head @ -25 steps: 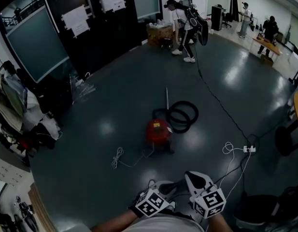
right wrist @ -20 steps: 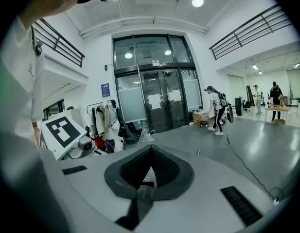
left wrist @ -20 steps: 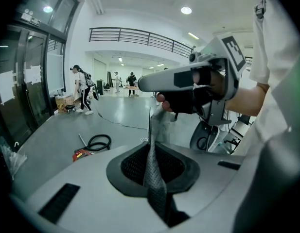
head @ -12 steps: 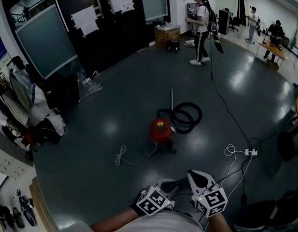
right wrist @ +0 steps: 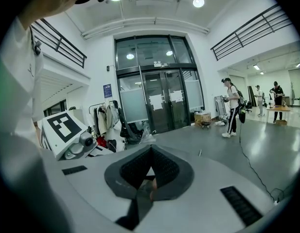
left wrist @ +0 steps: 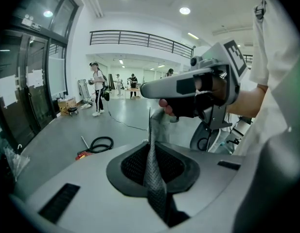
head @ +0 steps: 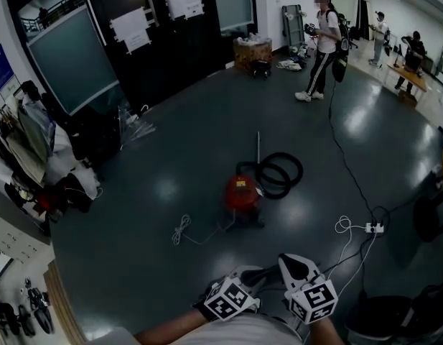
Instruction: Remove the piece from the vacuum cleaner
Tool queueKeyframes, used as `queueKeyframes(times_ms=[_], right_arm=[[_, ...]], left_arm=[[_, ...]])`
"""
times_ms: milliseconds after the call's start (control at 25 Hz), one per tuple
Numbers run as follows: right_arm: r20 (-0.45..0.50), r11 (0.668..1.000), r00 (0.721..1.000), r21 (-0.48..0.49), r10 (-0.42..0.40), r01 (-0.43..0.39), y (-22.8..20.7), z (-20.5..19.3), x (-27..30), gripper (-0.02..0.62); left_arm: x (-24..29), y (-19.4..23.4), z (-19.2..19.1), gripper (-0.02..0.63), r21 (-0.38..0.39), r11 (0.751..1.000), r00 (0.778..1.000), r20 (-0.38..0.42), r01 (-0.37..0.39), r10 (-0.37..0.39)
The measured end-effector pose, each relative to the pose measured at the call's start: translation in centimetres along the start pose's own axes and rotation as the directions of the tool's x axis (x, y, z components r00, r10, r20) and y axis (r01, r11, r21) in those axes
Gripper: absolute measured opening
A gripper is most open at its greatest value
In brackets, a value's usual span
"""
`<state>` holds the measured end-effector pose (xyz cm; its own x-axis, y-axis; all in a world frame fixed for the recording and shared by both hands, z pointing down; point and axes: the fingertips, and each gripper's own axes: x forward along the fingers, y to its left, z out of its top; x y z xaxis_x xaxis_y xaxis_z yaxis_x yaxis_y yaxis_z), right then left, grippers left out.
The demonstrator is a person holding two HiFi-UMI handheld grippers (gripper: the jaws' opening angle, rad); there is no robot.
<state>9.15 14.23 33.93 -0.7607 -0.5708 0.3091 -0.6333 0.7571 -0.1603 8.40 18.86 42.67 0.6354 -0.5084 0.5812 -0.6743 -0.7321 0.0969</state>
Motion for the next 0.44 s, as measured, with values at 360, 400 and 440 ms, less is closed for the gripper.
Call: queueKeyframes(times_ms=[360,400,440], right_arm=[[0.003,1.0,1.0,-0.015,0.001,-0.001,0.56,0.51,-0.53,0.015],[0.003,1.0,1.0,-0.018,0.004,-0.004,0.66,0.63,-0.57,0.015],[0.003,1.0,1.0,-0.022,0.007,-0.007,0.74,0.74,-0.61,0.015]], left_arm=[[-0.54,-0.59,0.21,0.031,0.011,1.0,1.0,0.002,0.005,-0.005],[-0.65,-0.6,0.29,0.031,0.013,1.0,1.0,0.002,0.004,-0.004],[-0.76,-0.61,0.36,0.031,0.015,1.0,1.0,0.002,0.004,-0.004]])
